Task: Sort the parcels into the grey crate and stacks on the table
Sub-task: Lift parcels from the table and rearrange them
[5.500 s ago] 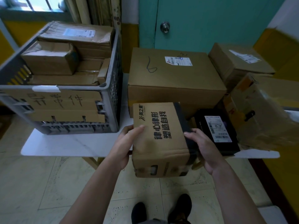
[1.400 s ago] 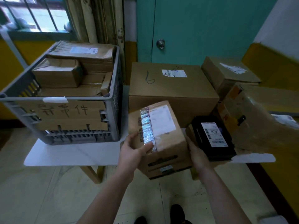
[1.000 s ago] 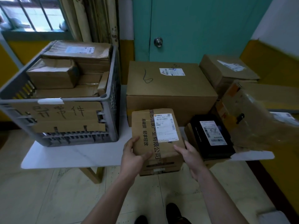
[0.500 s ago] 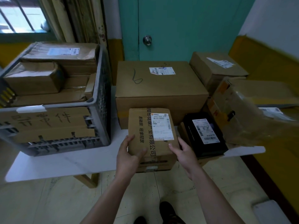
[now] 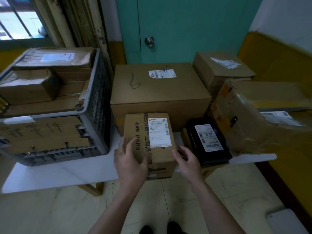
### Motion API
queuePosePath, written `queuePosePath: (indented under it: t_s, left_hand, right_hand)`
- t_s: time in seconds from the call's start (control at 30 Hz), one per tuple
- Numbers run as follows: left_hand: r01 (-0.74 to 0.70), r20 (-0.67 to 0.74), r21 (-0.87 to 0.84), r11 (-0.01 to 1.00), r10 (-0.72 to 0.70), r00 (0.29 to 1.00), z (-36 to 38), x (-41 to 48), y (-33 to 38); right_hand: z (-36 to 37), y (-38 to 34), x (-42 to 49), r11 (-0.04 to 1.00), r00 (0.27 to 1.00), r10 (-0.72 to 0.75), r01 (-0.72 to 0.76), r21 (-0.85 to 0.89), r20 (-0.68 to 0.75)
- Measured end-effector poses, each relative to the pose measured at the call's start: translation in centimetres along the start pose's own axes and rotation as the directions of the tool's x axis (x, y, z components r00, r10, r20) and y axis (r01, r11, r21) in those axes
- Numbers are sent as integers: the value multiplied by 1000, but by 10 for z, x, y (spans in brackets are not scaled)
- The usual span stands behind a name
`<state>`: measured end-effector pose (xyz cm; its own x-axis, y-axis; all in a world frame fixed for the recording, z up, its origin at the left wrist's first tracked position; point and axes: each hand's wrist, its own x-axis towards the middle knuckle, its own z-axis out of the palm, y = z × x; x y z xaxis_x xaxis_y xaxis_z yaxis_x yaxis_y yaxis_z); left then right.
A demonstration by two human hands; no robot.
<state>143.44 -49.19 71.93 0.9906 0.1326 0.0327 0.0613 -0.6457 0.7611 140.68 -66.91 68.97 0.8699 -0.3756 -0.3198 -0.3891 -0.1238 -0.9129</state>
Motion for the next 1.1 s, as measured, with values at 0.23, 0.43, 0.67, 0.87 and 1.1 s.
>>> queuePosePath:
  t_s: [0.23, 0.43, 0.67, 0.87, 1.1]
  left_hand:
    - [-259, 159, -141, 955, 280, 947, 42, -34, 62]
    - [-55, 461, -213, 976, 150, 874, 95, -43, 91]
    - [388, 621, -125, 913, -233, 748, 144, -36, 108]
    - [554, 626, -140, 821, -360, 692, 170, -26, 119]
    - [597, 625, -80, 799, -426, 654, 179, -23, 111]
  right_hand:
    - [-56, 12, -5, 994, 963, -61, 82, 70, -262]
    - [-97, 37, -5, 990, 888, 80, -18, 139, -453]
    - [-130, 67, 25, 933, 806, 336, -213, 291, -487]
    - [-137, 70, 53, 901, 850, 397, -289, 323, -346]
    - [-135, 72, 62, 898, 877, 432, -395, 195, -211]
